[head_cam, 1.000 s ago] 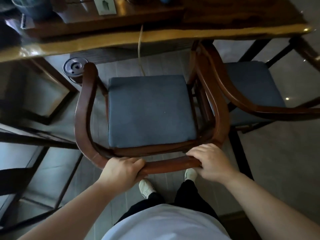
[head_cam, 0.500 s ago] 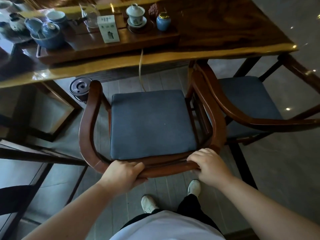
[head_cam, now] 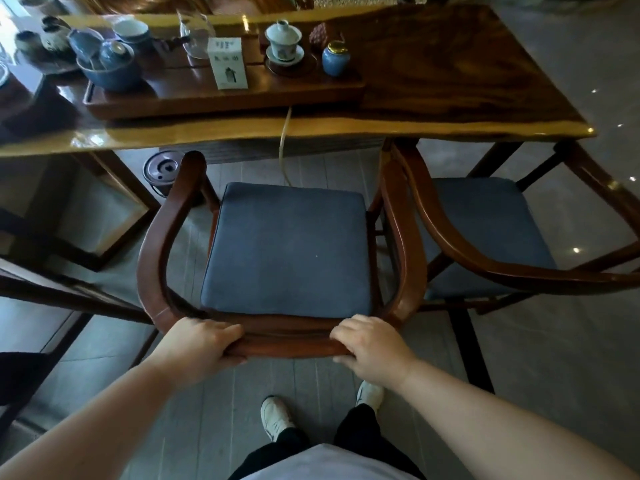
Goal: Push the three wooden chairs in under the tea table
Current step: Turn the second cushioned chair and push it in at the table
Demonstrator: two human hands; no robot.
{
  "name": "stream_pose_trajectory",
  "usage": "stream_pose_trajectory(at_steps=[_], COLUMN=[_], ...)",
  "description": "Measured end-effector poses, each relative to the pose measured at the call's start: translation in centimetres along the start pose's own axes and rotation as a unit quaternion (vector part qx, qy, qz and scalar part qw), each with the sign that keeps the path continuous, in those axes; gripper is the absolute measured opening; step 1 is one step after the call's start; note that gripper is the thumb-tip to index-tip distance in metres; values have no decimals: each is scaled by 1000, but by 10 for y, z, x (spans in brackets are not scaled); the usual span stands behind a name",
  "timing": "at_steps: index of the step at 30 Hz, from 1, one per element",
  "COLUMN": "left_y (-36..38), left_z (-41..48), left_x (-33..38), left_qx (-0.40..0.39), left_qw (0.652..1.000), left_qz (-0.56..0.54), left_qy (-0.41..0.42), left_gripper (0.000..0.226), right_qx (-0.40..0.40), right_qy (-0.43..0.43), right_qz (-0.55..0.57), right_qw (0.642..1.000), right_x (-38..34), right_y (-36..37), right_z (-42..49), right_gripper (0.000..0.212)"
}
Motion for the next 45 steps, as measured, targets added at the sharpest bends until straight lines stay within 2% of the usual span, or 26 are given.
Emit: stream_pose_trajectory(at_steps=[3, 5, 7, 8, 11, 16, 20, 30, 35, 41, 45], left_y=[2, 3, 5, 5, 8, 7, 11, 20, 19, 24, 22], left_z=[-4, -6, -9, -9, -4, 18, 37, 45, 47, 48, 50], left_x=[1, 3, 3, 2, -1, 11, 18, 16, 17, 16, 11], left_qx=[-1, -1, -2, -1, 2, 27, 35, 25, 15, -1, -5], left_qw=[1000, 999, 999, 999, 998, 996, 995, 990, 991, 987, 984], left_qz=[1, -6, -13, -15, -24, -22, -17, -36, -37, -62, -66], left_qy=[-22, -32, -44, -52, -64, -77, -92, -135, -124, -146, -167], left_gripper=[39, 39, 40, 40, 38, 38, 37, 37, 36, 30, 31], right_qx=[-102, -173, -252, -284, -350, -357, -338, -282, -309, -300, -261], right_qy=[-29, 3, 57, 68, 20, 23, 44, 34, -1, 42, 71], right_qz=[14, -9, -88, -124, -191, -197, -189, -154, -204, -188, -180], right_qw=[994, 985, 962, 949, 917, 913, 921, 946, 929, 934, 946], right_x=[6, 29, 54, 63, 69, 89, 110, 125, 122, 127, 124], right_y=[0, -2, -7, -10, -9, -19, -34, -41, -45, -44, -48], right_z=[11, 14, 19, 24, 38, 50, 61, 60, 64, 64, 65], right_gripper=[35, 49, 57, 56, 45, 37, 39, 41, 39, 39, 40])
Point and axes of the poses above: each hand's wrist, its own z-axis towards the middle knuckle, its own y-axis out of the palm, x = y × z, the point moved 5 cm from there along z, towards the middle knuckle, and after that the axes turned 14 degrees about y, right-handed, at the moved point
